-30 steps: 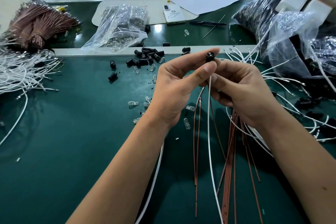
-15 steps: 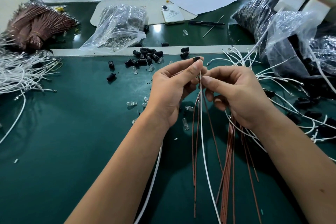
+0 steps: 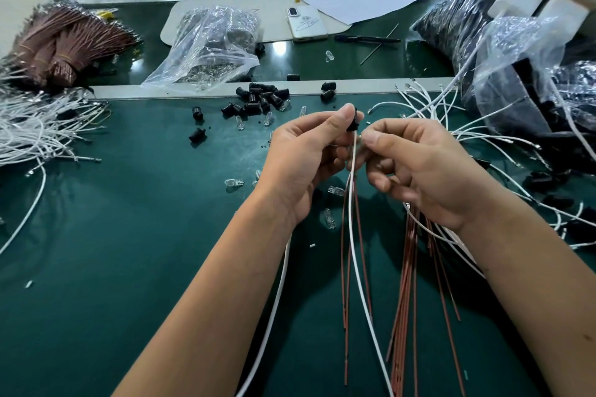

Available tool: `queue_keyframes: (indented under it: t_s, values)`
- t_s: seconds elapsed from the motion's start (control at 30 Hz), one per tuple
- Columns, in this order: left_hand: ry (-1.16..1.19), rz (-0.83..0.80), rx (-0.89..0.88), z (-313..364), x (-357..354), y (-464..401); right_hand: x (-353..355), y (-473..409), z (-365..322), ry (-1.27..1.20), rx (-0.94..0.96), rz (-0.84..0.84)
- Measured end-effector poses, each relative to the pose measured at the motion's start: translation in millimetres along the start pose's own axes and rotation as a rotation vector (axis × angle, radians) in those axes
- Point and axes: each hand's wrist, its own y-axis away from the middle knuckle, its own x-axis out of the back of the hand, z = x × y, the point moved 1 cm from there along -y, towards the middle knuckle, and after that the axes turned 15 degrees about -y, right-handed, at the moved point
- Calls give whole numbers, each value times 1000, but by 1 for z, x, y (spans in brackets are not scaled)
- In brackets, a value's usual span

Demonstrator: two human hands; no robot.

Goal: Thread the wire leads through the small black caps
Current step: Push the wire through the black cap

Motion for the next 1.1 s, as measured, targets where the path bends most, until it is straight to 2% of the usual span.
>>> queue_keyframes:
  t_s: [0.33,0.6,0.9,1.1]
  values:
    - [-44,58,-34,2,3,0,1,-1,2,24,-30,60]
    - [8,-10,-45,1,2,-1,4,1,-3,-9,-98,-42]
    - [32,-55,-69,-1,2,-1,3,-1,-1,34,58,-10]
    - [-43,16,-181,-3,3,-2,5,-4,3,72,93,15]
